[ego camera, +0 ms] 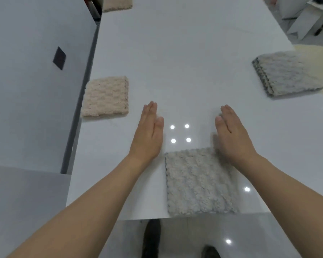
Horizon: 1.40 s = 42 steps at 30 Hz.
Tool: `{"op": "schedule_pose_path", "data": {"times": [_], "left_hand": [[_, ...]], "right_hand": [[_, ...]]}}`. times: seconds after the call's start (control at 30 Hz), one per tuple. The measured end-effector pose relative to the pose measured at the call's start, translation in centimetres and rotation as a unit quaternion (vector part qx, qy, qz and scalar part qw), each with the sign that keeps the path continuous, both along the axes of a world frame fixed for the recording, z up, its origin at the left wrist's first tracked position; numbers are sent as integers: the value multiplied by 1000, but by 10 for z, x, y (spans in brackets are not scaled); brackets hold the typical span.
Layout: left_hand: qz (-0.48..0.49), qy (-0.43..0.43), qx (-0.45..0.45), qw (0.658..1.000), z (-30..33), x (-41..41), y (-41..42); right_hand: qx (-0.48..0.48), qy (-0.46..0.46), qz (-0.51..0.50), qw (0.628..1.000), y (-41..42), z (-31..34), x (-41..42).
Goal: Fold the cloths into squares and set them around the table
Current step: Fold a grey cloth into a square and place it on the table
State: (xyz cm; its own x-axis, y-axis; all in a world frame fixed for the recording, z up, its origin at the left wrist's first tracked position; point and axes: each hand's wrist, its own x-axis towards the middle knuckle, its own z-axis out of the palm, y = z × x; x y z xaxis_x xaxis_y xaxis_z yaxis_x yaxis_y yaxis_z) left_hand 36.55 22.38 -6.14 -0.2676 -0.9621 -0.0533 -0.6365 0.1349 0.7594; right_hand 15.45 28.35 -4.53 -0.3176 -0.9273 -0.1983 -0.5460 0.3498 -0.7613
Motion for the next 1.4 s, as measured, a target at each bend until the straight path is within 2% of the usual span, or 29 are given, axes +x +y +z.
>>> {"op": "schedule_pose_path", "data": {"times": [0.13, 0.37, 0.53, 0.63, 0.7, 0.77, 0.83, 0.93, 1.27, 1.4], "left_hand": [[69, 70, 30, 995, 2, -1, 36], [82, 99, 66, 989, 9, -10, 89], [97, 136, 73, 983, 9, -24, 127], [100, 142, 65, 983, 4, -29, 135], [85, 118, 50, 988, 1, -28, 136], [39, 18, 8, 999, -6, -24, 135], [-3, -103, -55, 993, -15, -21, 135], [-2, -179, -76, 981, -21, -24, 133], [-2, -193, -80, 978, -20, -24, 133], [0, -163, -65, 984, -18, -22, 134]], "right_hand": [[-19, -56, 7, 998, 38, -2, -12], [-32, -114, 43, 992, 79, -6, 0], [-39, -98, 73, 992, 90, -10, 10], [-65, -27, 116, 991, 93, -20, 13], [-74, 55, 167, 982, 94, -29, 12], [-66, 135, 208, 967, 91, -34, 6], [-62, 212, 251, 943, 87, -37, -4], [-67, 282, 282, 915, 87, -41, -20], [-60, 302, 281, 909, 88, -40, -19], [-49, 275, 305, 910, 87, -35, -22]]}}
